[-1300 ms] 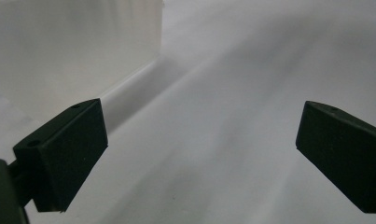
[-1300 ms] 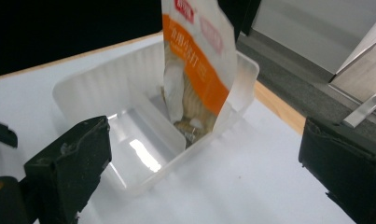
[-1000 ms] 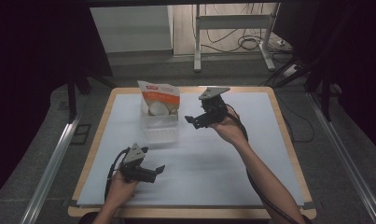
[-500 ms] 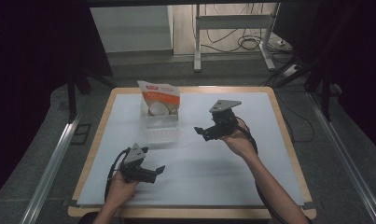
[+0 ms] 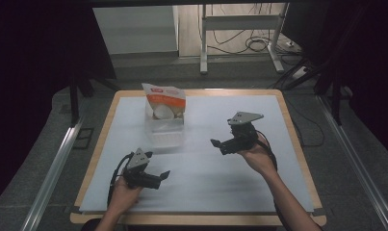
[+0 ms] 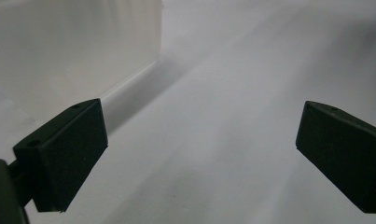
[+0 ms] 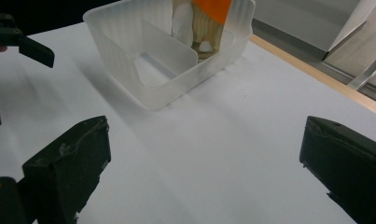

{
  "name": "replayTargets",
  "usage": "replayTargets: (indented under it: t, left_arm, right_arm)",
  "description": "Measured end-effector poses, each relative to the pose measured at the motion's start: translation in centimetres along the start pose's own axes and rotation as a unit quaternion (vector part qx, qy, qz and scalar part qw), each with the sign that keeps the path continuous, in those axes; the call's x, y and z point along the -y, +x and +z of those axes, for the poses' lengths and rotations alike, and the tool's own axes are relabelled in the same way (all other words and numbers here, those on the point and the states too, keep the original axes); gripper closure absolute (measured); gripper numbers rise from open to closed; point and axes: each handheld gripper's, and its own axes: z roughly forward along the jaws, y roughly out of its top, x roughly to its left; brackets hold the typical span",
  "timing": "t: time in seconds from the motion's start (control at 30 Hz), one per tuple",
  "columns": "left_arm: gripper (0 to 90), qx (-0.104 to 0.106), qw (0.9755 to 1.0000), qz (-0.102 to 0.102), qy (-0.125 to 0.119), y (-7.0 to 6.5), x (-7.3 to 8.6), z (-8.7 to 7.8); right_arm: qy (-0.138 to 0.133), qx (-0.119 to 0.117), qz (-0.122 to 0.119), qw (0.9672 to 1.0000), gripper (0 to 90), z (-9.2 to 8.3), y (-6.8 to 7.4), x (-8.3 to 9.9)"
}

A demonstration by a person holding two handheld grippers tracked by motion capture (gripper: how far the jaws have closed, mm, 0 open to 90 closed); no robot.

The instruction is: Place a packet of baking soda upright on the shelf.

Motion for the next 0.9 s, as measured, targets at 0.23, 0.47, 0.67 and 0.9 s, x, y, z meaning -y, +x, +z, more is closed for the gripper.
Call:
replayTargets:
  t: [0.23, 0.47, 0.67, 0.9]
  left_arm:
    - [2.1, -0.001, 1.0000, 0.001, 0.000, 0.0, 0.0, 0.0]
    - [2.1, -0.001, 1.0000, -0.001, 0.000, 0.0, 0.0, 0.1]
    - [2.1, -0.001, 1.0000, -0.003, 0.000, 0.2, 0.0, 0.0]
    - [2.1, -0.002, 1.0000, -0.004, -0.001, 0.2, 0.0, 0.0]
  right_arm:
    - [-0.004, 0.011, 0.013, 0.9998, 2.1, -1.9, 0.2, 1.8]
    - [0.002, 0.023, 0.031, 0.9993, 2.4, -3.7, 0.3, 4.1]
    - [-0.010, 0.032, 0.048, 0.9983, 2.1, -4.9, 0.0, 5.4]
    - [-0.009, 0.040, 0.052, 0.9978, 1.3, -5.8, 0.2, 6.8]
